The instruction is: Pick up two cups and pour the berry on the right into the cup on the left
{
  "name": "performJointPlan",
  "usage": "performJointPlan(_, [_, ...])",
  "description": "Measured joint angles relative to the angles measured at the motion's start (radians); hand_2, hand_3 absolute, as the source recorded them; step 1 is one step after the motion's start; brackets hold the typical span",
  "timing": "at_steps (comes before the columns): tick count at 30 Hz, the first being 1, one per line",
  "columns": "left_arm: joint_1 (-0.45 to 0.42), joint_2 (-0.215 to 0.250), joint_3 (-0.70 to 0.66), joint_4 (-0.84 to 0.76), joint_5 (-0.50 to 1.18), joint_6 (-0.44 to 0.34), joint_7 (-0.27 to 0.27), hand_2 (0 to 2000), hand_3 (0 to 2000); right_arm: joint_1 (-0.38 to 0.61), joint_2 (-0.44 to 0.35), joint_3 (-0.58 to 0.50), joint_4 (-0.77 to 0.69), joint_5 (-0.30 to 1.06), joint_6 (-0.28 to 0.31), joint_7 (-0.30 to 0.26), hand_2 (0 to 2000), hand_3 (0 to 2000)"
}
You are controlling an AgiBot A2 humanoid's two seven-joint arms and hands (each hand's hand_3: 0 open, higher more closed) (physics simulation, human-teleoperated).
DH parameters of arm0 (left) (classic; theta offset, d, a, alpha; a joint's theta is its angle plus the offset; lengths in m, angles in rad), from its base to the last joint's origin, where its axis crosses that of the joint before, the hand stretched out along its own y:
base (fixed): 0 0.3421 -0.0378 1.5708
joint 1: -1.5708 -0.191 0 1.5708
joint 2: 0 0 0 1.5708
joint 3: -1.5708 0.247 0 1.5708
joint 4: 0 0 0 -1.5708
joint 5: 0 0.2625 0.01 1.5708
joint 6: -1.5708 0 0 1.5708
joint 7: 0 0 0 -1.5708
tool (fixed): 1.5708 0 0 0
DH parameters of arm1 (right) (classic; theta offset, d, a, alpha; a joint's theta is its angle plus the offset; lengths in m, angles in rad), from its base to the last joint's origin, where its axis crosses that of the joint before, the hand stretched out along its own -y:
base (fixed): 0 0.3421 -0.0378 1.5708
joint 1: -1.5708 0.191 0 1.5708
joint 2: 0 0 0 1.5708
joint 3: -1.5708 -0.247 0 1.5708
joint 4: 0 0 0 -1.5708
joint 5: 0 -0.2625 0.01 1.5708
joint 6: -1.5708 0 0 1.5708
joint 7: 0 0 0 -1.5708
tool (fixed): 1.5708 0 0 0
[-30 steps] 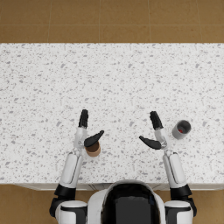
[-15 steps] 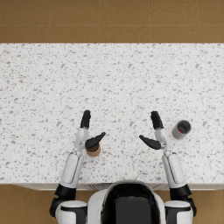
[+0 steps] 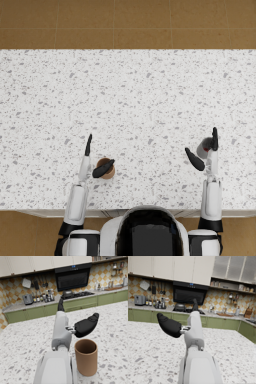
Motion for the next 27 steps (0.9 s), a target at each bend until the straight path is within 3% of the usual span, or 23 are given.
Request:
performJointPlan(12, [-0.163, -0.019, -0.013, -0.010, 0.021, 0.000, 0.000, 0, 0, -0.068, -0.040, -0.153, -0.103, 0.128, 0.000, 0.000, 0, 0])
performJointPlan(20, [-0.218, -0.022, 0.040, 0.020, 0.021, 0.000, 0.000, 0, 0, -0.084, -0.056, -0.135, -0.192, 0.131, 0.000, 0.000, 0, 0])
performJointPlan(27, [-0.208, -0.003, 0.053, 0.090, 0.021, 0.000, 0.000, 0, 0, -0.066, -0.062, -0.092, -0.294, 0.132, 0.000, 0.000, 0, 0])
